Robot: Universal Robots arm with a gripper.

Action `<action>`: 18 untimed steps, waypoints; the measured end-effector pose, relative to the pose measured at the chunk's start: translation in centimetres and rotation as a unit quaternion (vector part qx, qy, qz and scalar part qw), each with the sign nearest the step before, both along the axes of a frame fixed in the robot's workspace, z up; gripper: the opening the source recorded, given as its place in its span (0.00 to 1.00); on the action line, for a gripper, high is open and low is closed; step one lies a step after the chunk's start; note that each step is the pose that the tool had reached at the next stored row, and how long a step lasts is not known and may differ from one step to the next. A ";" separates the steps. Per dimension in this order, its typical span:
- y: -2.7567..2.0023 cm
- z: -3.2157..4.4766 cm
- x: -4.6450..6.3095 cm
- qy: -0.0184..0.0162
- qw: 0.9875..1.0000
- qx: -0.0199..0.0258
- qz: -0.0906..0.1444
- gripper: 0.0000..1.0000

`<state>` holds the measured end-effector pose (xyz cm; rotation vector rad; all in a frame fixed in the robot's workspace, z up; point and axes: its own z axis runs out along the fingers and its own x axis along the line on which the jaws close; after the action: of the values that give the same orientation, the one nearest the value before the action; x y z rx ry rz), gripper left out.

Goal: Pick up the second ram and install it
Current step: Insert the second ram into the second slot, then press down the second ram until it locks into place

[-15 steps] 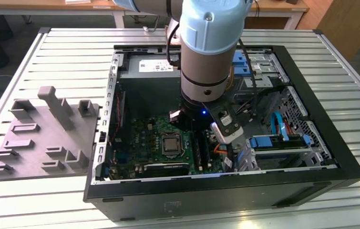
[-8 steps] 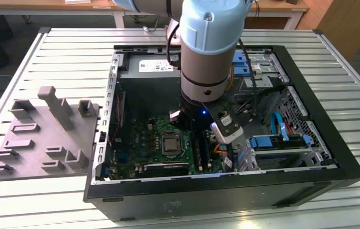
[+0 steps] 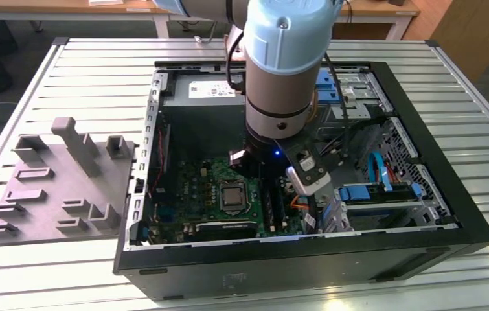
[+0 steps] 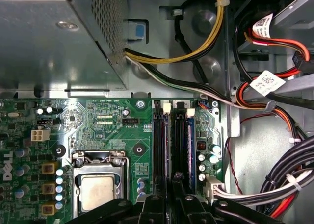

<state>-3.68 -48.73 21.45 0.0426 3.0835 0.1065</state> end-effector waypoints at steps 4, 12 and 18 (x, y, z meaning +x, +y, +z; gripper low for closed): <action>0.01 1.01 0.0 0.000 1.000 0.000 0.000 0.20; 0.00 3.44 0.0 0.000 1.000 0.000 0.000 0.20; 0.01 3.87 0.0 0.000 1.000 0.000 0.000 0.20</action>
<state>-3.68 -48.72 25.32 0.0426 3.0833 0.1072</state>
